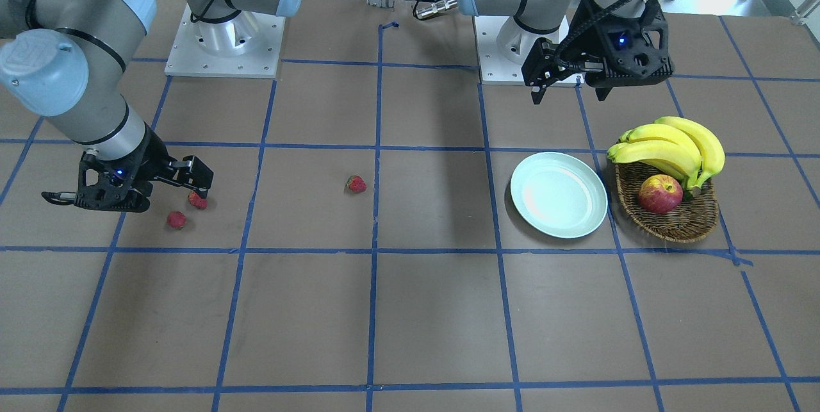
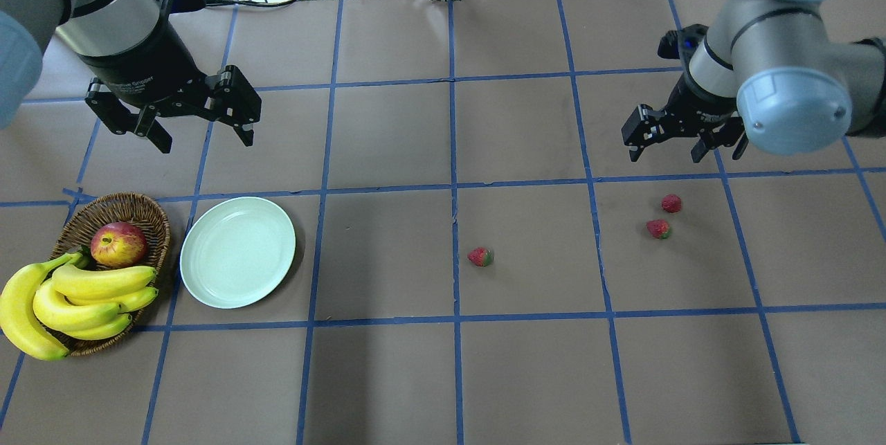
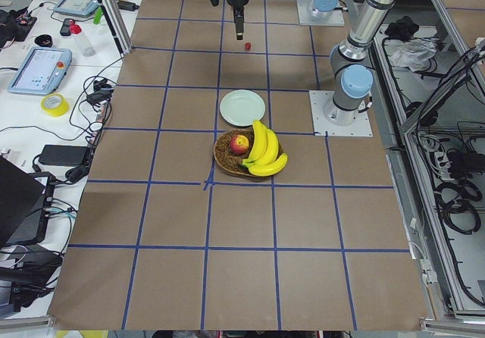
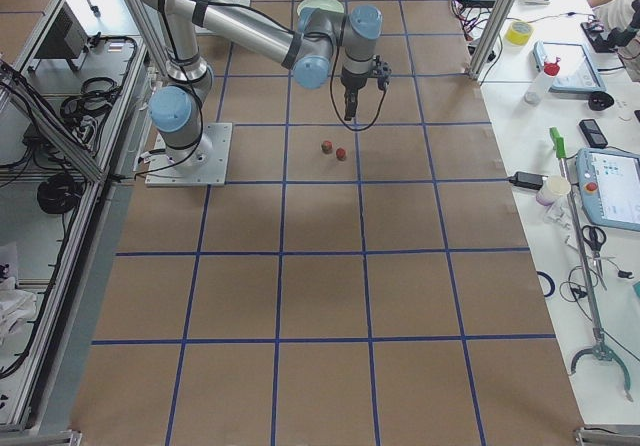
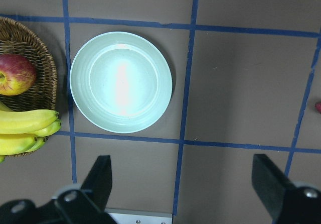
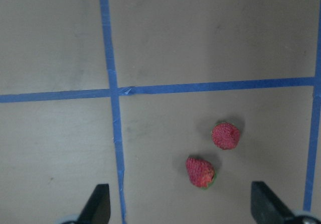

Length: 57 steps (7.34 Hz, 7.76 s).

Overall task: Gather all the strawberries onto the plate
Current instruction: 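Move the right gripper down over the pair of far strawberries, then close the right gripper on one of the far strawberries, then carry the strawberry with the right gripper beside the nearer strawberry, release, then grasp the just-placed strawberry again with the right gripper, then move it against the other strawberry and open the right gripper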

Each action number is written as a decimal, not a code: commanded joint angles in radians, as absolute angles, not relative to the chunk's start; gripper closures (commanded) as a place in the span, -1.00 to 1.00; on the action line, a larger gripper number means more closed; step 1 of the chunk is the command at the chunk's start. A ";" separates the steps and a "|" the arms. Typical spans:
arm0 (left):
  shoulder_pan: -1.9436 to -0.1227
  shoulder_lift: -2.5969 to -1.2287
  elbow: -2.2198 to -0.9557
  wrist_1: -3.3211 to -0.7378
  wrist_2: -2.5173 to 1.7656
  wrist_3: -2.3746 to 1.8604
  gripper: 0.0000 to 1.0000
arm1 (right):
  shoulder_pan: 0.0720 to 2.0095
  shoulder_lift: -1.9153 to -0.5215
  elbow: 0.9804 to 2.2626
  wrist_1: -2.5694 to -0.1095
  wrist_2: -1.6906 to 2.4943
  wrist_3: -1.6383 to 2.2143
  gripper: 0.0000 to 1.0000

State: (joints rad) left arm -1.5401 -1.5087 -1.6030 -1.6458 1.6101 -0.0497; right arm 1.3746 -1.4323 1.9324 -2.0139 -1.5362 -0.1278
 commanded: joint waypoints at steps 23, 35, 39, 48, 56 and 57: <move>-1.539 -1.503 -1.601 -1.646 1.614 -0.038 -1.00 | 2.087 -1.214 1.847 -2.322 -1.551 0.708 0.98; -1.539 -1.503 -1.603 -1.647 1.614 -0.037 -1.00 | 1.899 -1.270 2.115 -2.357 -1.615 0.336 -0.98; -1.539 -1.503 -1.603 -1.647 1.614 -0.035 -1.00 | 1.902 -1.273 1.997 -2.292 -1.578 0.371 -0.98; -1.540 -1.503 -1.603 -1.647 1.615 -0.043 -1.00 | 1.944 -1.223 2.051 -2.361 -1.485 0.468 0.07; -1.539 -1.503 -1.603 -1.647 1.614 -0.037 -1.00 | 2.062 -1.230 1.793 -2.143 -1.503 0.631 0.83; -1.539 -1.503 -1.603 -1.647 1.614 -0.037 -1.00 | 2.092 -1.203 1.720 -2.105 -1.490 0.734 0.83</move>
